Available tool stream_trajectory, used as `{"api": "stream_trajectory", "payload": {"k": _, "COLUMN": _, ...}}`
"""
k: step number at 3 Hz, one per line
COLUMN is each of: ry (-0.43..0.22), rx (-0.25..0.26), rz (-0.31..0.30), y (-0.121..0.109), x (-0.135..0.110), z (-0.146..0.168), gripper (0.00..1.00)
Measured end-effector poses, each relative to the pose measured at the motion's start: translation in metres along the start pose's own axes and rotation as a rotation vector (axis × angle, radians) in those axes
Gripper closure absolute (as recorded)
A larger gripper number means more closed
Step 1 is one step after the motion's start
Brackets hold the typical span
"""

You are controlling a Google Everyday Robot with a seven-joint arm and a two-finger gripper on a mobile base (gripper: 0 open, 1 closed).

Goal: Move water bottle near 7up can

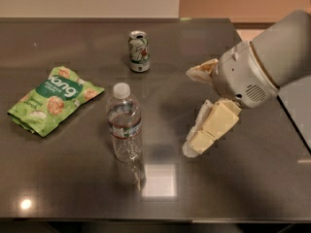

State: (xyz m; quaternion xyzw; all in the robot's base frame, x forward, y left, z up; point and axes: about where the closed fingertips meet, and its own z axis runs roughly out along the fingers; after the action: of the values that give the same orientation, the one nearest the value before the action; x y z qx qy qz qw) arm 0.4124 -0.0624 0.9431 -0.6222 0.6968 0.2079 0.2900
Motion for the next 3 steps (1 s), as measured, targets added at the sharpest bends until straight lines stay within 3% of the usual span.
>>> {"api": "stream_trajectory", "payload": {"k": 3, "ry": -0.233, "rx": -0.016, "rz": -0.014, "y": 0.002, "x": -0.037, "z": 0.054, "gripper": 0.00}}
